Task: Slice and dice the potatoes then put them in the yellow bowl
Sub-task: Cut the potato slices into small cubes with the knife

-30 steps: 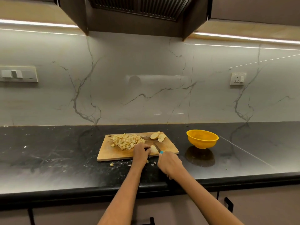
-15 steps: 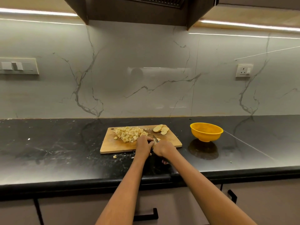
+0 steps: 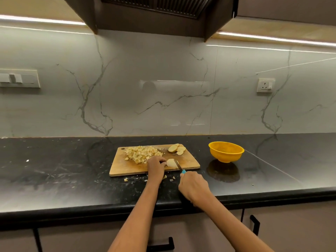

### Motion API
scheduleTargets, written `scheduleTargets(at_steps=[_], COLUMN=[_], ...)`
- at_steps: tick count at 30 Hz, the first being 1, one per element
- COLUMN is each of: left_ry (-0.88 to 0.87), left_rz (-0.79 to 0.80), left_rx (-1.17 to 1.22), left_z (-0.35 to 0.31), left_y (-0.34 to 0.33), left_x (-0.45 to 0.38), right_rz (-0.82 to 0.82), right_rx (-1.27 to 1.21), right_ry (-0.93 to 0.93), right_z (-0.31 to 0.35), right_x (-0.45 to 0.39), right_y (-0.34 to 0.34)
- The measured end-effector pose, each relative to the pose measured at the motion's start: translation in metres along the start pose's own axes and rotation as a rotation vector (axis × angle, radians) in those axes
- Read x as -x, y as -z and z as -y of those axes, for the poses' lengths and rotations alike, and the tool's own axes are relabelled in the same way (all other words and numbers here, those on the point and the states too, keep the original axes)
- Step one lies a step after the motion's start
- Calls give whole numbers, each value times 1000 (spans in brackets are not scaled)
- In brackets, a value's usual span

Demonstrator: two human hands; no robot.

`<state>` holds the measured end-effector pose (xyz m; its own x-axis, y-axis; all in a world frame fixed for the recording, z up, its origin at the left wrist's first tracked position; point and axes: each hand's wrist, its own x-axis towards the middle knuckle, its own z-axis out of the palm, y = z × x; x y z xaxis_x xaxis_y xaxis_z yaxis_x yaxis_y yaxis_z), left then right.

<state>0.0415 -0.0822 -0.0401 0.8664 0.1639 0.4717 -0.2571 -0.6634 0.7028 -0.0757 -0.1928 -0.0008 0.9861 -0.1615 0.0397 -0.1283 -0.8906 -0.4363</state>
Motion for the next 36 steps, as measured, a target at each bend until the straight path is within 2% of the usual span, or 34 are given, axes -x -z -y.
scheduleTargets(at_steps=[4,17,25,28,30,34,36], left_ry=[-36,-98,-59,-4,-53,-429,-486], left_rz=[21,43,24,-29,-31,227,394], left_rx=[16,12,-26,-48,-118,-368,-456], left_z=[1,4,4,2,4,-5,-14], left_y=[2,4,2,1,3,10,9], left_x=[0,-4,-7,-6,-8,-19,-32], right_rz=[62,199,59,-52,-122,-132,-121], right_rx=[-81,12,260,215,191,178,134], right_ry=[11,17,126,95,65,15,7], right_z=[13,38,10,-2,-9,-22,-26], right_x=[-20,-39,2,2,-5,-29,-38], right_y=[-5,-1,-4,-1,2,6,9])
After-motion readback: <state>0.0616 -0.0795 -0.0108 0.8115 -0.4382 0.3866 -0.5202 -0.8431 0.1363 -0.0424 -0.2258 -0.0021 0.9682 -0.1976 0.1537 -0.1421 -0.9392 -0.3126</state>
